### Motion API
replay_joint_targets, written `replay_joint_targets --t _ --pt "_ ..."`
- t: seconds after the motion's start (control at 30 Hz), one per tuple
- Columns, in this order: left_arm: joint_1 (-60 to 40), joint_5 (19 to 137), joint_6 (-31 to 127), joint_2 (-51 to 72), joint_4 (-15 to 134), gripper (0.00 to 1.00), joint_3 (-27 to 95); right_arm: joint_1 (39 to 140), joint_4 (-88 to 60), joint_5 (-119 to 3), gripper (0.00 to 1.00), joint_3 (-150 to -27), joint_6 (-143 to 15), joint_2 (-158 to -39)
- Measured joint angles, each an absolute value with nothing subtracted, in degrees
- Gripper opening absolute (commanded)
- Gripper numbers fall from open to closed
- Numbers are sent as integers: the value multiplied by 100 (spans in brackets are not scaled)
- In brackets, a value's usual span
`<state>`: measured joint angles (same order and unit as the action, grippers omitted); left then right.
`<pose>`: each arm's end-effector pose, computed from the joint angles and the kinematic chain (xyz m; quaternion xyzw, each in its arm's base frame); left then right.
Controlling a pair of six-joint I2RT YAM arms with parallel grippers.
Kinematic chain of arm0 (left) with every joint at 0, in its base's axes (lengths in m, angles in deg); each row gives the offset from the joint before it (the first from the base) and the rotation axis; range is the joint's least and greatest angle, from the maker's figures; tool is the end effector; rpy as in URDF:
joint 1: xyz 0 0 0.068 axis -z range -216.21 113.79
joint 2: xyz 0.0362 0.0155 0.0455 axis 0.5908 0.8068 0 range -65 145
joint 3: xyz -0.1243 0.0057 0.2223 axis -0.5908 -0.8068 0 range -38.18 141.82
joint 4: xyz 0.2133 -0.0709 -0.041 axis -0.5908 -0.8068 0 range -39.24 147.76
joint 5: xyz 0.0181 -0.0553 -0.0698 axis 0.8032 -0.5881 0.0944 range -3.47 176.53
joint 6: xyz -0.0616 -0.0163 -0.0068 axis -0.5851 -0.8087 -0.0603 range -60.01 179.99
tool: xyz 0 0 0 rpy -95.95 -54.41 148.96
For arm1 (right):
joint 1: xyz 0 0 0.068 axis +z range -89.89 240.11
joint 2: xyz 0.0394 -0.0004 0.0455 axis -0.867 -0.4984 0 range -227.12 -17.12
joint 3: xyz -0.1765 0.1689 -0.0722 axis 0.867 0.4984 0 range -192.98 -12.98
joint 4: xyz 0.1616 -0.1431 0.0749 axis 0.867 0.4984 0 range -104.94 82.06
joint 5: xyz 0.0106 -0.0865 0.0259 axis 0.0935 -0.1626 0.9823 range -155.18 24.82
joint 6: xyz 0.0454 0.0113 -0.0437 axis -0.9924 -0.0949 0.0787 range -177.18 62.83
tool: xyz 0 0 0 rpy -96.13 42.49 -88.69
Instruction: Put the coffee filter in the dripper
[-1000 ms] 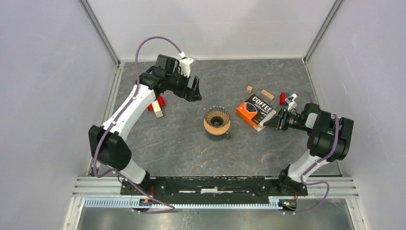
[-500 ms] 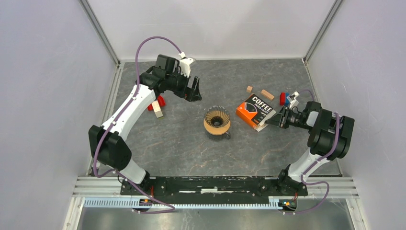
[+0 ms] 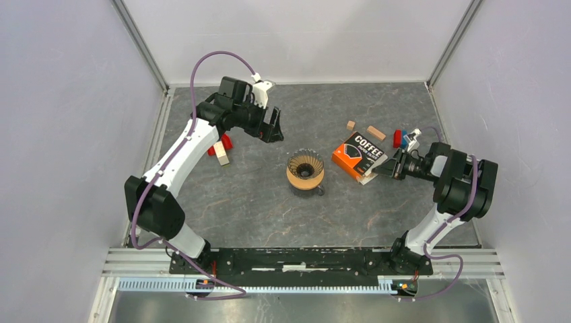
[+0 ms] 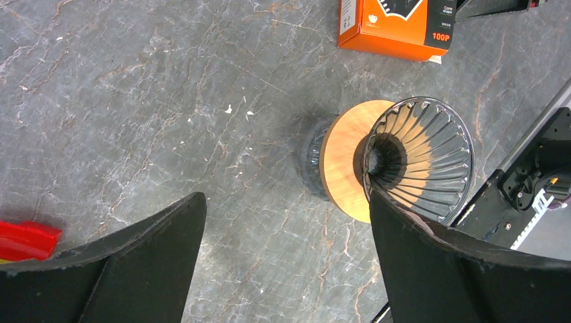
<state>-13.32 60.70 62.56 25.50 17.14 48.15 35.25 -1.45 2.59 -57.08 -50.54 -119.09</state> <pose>0.2860 -0.1443 0.3197 0.2821 0.8588 -0.2692 0.3324 0.2576 -0.0688 0.1200 0.0406 0.8232 0.4931 0.2786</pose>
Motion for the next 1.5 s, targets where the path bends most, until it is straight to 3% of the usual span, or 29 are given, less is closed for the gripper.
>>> replay_joint_targets --t 0.17,0.47,0.63,1.0,1.1,1.23,1.5 --pt "-1332 6070 6256 2550 1714 97 4815 3525 -186 298 30 -5750 -5115 -11922" --pt "-1332 6070 6256 2552 1716 97 4815 3522 -302 340 17 -5852 -5244 -12082" --pt "-1332 6070 6256 2585 1716 97 4815 3509 -374 344 0 -5907 -5336 -12112" --pt "-1332 6068 6256 2646 1714 97 4815 2924 751 486 0 -6270 -4313 -12117" --pt "-1332 6068 6256 2646 1714 97 4815 2808 1377 525 10 -6462 -3706 -12193" --pt "-1332 6064 6256 2648 1714 97 4815 2771 1685 521 35 -6480 -3430 -12265" --pt "-1332 6059 6256 2713 1714 98 4815 2847 563 372 39 -6215 -4444 -12259"
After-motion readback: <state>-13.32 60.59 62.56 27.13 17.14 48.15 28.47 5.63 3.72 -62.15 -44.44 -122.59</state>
